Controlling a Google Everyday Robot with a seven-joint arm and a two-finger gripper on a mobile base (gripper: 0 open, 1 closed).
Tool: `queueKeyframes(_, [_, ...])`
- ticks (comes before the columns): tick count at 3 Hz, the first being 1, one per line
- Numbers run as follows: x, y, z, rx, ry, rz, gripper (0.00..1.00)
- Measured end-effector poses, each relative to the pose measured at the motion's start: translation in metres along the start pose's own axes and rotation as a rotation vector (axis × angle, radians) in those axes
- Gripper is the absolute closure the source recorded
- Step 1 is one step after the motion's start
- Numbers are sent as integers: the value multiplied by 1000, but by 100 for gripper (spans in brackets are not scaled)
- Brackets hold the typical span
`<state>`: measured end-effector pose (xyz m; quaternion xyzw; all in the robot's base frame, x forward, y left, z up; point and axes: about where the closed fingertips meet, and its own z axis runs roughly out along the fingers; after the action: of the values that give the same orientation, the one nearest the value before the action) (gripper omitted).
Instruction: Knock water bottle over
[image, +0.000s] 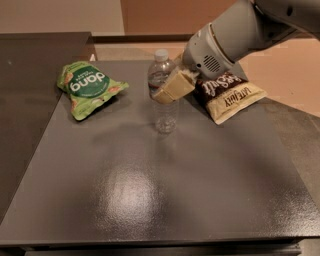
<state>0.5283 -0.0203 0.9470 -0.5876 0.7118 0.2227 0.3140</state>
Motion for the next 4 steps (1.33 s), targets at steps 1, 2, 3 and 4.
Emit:
queueKeyframes(1, [-3,7,-20,12,134,-35,100])
queueKeyframes(2, [20,15,-30,0,350,-85,100])
queueKeyframes(3, [45,18,-33,-20,503,-104,100])
queueKeyframes(4, [63,18,-27,-36,598,-111,82])
